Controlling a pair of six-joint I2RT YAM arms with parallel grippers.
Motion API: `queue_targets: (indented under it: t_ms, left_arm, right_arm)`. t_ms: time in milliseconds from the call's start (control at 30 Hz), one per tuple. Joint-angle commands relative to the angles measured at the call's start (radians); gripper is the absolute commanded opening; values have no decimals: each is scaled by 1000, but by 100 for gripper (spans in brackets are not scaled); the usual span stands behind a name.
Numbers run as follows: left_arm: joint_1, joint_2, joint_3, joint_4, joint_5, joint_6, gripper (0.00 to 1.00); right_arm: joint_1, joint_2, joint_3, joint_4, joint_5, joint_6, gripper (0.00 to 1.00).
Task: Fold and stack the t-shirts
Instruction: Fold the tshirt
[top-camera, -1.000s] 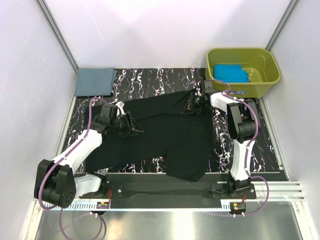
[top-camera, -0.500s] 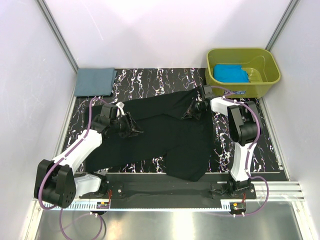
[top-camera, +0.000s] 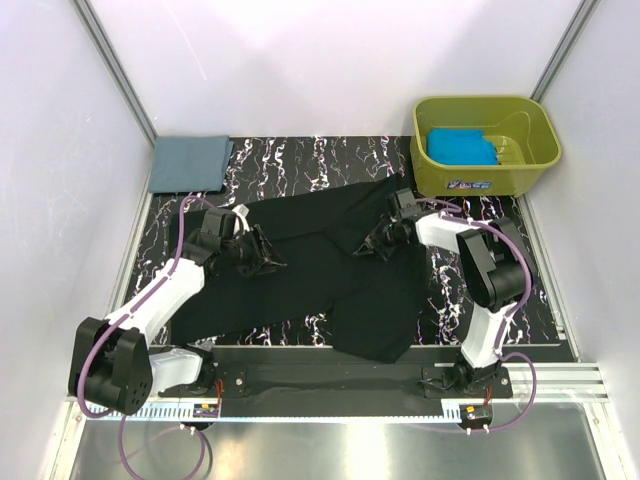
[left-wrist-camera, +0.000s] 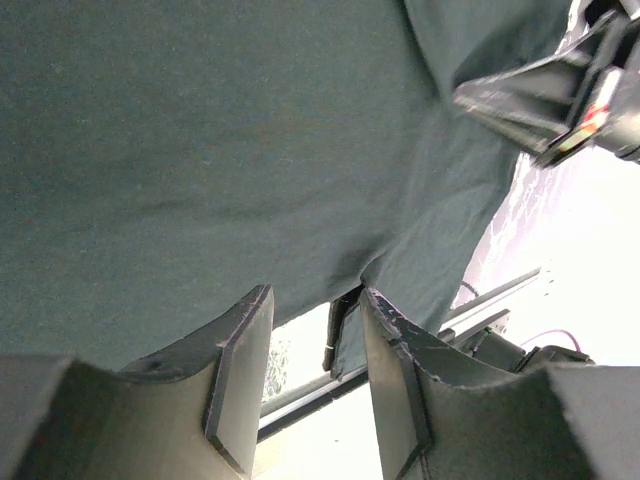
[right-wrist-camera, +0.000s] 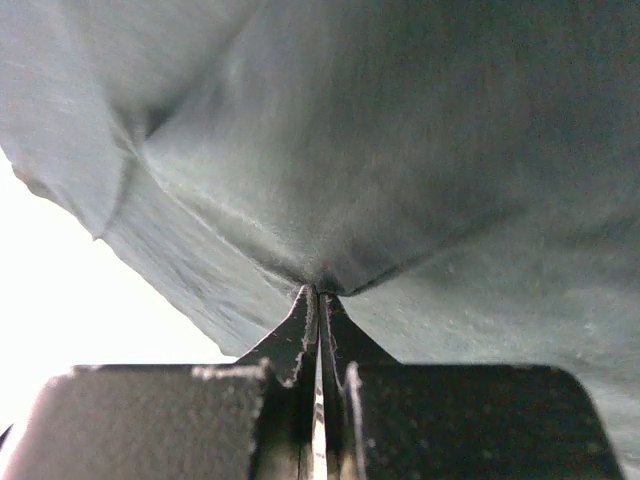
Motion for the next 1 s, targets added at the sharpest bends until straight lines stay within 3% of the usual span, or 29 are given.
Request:
queue_targets:
  t_ms: [0, 267, 333, 367, 500, 567, 733, 833, 967]
  left_arm:
    - [0, -8, 18, 28, 20, 17, 45]
    - [0, 4, -3, 41, 49, 28, 45]
    - [-2, 16, -12, 77, 69, 16, 45]
    - [0, 35, -15, 99, 80, -5, 45]
    - [-12, 108, -19, 241, 126, -76, 45]
    - [-44, 166, 9, 277, 128, -105, 45]
    - [-150, 313, 135, 373, 100, -162, 44]
    - [-212, 412, 191, 436, 89, -219, 46]
    - [-261, 506, 239, 444, 19, -257, 47]
  right_arm:
    - [51, -36, -40, 38, 41, 143, 0]
    - [118, -108, -119, 90, 95, 286, 0]
    - [123, -110, -124, 99, 72, 280, 13]
    - [123, -110, -121, 95, 53, 258, 34]
    - [115, -180, -80, -23, 90, 37, 60]
    - [100, -248, -64, -128, 136, -64, 67]
    - [-105, -400, -92, -237, 227, -358, 65]
    - [-210, -417, -86, -235, 211, -484, 53]
    - [-228, -317, -32, -215, 204, -604, 40]
